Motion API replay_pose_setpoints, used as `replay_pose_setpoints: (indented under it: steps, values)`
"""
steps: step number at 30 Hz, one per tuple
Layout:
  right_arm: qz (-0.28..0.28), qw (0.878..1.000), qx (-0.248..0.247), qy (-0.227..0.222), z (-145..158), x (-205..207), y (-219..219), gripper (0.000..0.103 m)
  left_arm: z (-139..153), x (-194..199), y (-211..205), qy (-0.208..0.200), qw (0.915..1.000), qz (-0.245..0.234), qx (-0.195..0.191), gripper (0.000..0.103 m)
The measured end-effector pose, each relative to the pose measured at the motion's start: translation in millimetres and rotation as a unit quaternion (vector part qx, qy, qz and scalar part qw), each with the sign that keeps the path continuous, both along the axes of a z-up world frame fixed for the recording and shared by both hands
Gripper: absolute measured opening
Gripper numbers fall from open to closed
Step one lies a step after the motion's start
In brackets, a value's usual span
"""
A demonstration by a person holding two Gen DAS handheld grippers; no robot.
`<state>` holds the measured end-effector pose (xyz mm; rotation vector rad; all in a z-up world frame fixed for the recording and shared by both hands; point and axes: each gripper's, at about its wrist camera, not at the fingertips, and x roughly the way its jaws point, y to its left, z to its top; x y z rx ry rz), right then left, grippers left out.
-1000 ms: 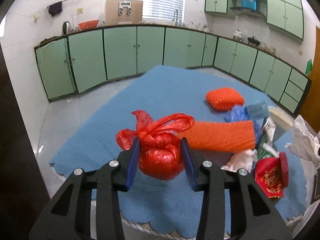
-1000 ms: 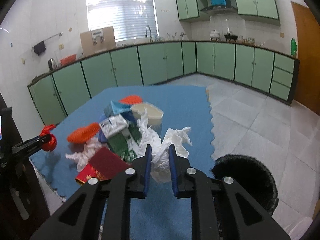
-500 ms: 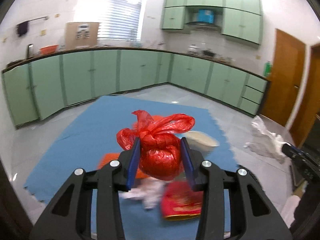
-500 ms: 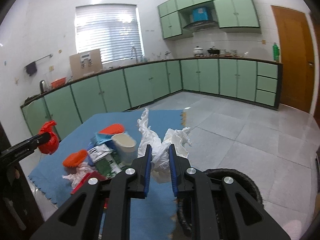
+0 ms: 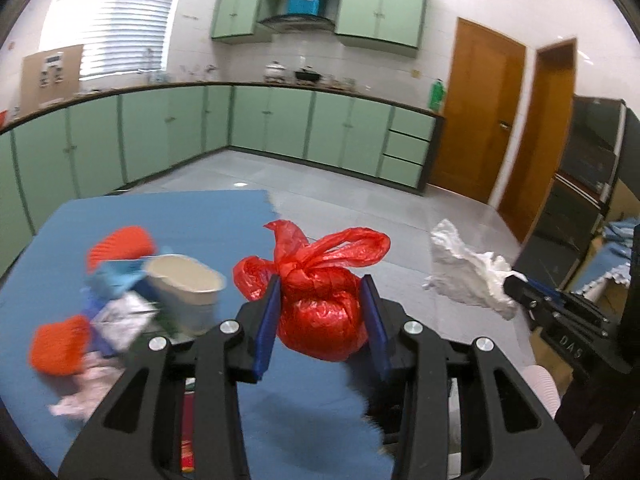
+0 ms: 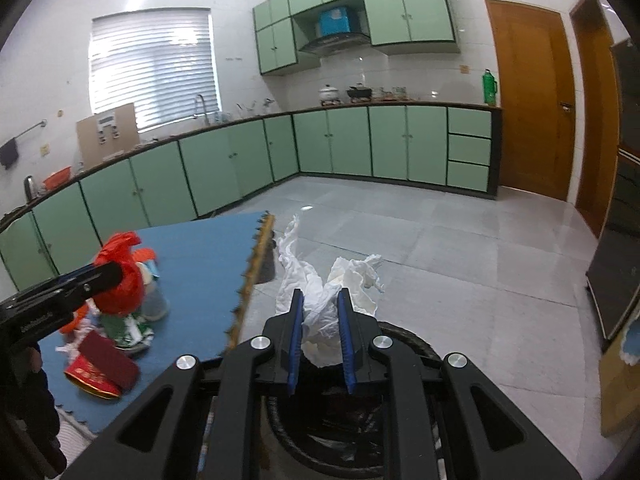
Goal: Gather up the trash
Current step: 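Carry the red bag and tissue over the bin and release both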
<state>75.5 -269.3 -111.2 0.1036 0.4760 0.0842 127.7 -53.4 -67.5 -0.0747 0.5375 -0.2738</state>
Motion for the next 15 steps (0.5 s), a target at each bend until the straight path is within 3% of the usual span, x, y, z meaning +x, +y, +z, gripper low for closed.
replay_pose_setpoints:
  steps: [15]
  values:
    - [-0.041,0.997,0.014,0.059,-48.7,56.2,-57.8,0.017,-67.3,73.0,-82.6,0.065,0.9955,-0.069,0.004,0.038]
